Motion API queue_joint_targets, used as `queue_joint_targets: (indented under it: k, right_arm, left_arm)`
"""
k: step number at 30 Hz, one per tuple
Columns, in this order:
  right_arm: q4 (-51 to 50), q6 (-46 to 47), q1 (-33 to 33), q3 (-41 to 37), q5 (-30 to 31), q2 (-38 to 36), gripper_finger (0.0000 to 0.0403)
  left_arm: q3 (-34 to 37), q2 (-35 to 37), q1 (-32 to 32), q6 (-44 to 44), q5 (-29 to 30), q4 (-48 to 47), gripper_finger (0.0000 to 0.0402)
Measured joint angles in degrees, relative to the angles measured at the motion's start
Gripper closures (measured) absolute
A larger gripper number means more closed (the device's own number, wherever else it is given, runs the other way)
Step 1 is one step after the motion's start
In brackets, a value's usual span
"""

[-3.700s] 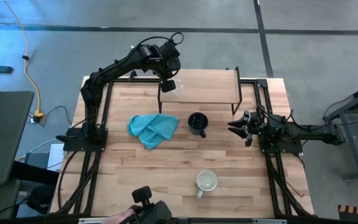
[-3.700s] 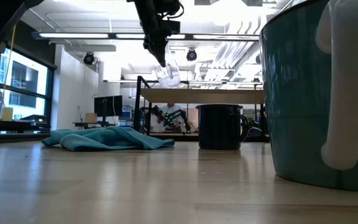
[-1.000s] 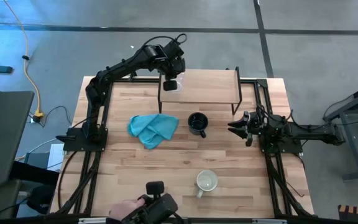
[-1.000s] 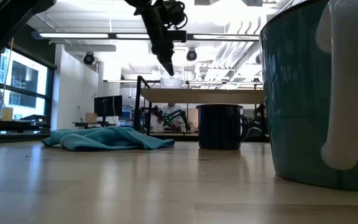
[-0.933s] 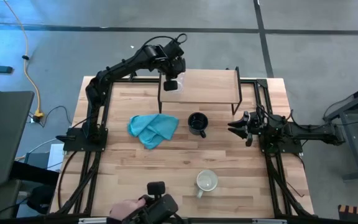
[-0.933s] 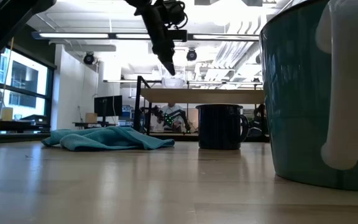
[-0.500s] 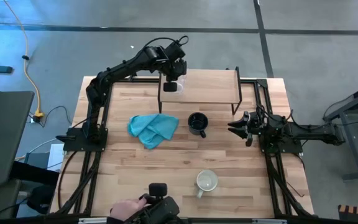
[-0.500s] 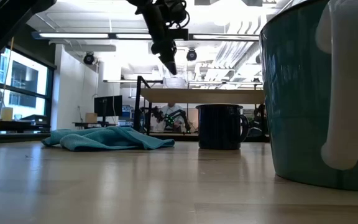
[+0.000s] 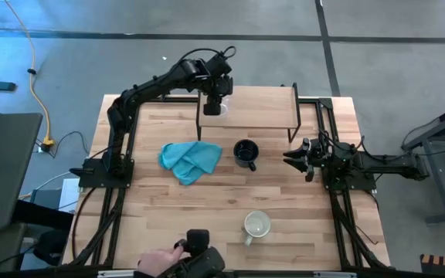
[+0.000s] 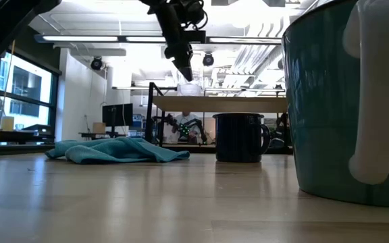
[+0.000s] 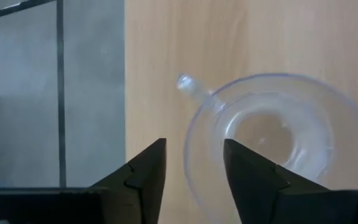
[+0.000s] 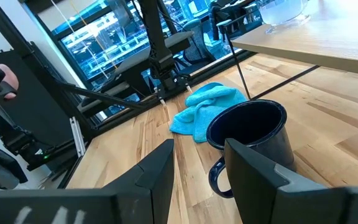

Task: Stack small to large cups/mugs on shelf
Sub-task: Put the transparent mug on the shelf

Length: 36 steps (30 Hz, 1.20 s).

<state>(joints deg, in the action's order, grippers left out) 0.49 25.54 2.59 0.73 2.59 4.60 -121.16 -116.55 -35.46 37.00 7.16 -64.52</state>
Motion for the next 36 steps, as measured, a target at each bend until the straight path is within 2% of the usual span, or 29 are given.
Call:
queue_joint_targets:
  k: [10, 17, 24, 27, 36]
  right_arm:
    - [0.00, -0.05, 0.00, 0.00, 0.00, 0.00, 0.0269]
    - [0.00, -0.05, 0.00, 0.00, 0.00, 0.00, 0.0269]
    - [0.00, -0.06, 0.00, 0.00, 0.00, 0.00, 0.0269]
    - [0.00, -0.42, 0.00, 0.00, 0.00, 0.00, 0.0269]
    - [0.00, -0.28, 0.00, 0.00, 0.01, 0.00, 0.0269]
  left_arm:
    - [-5.04, 0.04, 0.22, -2.98, -5.10, -0.20, 0.0236]
    - [-7.13, 0.07, -1.14, -11.08, -8.84, 0.32, 0.0236]
    - [-7.13, 0.07, -2.94, -21.06, -5.10, 0.63, 0.0236]
    - [-7.13, 0.04, -2.68, -22.49, -1.40, 1.09, 0.0236]
    - [-7.17, -1.69, -1.64, -24.78, 3.85, 1.57, 0.0236]
